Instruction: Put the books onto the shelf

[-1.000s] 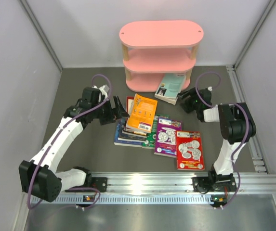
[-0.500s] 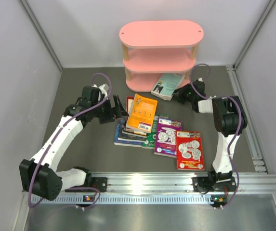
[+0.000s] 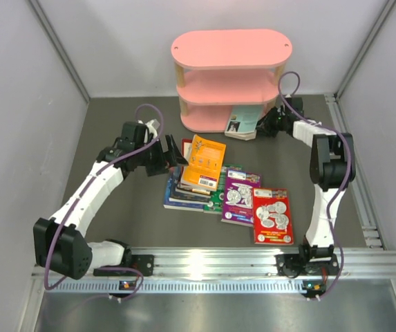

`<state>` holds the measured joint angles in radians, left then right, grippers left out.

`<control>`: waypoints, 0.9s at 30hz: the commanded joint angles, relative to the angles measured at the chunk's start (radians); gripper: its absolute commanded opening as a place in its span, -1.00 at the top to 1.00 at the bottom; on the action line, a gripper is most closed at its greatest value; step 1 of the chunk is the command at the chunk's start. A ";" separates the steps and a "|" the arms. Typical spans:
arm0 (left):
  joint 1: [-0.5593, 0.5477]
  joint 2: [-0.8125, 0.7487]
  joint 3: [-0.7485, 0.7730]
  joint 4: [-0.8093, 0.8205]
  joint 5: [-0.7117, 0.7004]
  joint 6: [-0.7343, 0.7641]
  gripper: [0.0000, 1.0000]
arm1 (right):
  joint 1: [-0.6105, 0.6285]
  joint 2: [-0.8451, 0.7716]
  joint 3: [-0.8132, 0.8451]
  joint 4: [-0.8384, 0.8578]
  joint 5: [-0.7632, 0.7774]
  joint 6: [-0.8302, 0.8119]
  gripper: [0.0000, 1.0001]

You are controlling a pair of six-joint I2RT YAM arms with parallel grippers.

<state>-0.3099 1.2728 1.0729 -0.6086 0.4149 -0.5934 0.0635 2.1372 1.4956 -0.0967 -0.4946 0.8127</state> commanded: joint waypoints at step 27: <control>0.005 -0.026 -0.047 0.141 0.050 -0.075 -0.93 | -0.033 -0.402 -0.317 -0.172 0.010 -0.163 0.96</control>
<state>-0.3099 1.2739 1.0382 -0.5358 0.4450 -0.6495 -0.0238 1.7832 1.2476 -0.3428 -0.4648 0.6174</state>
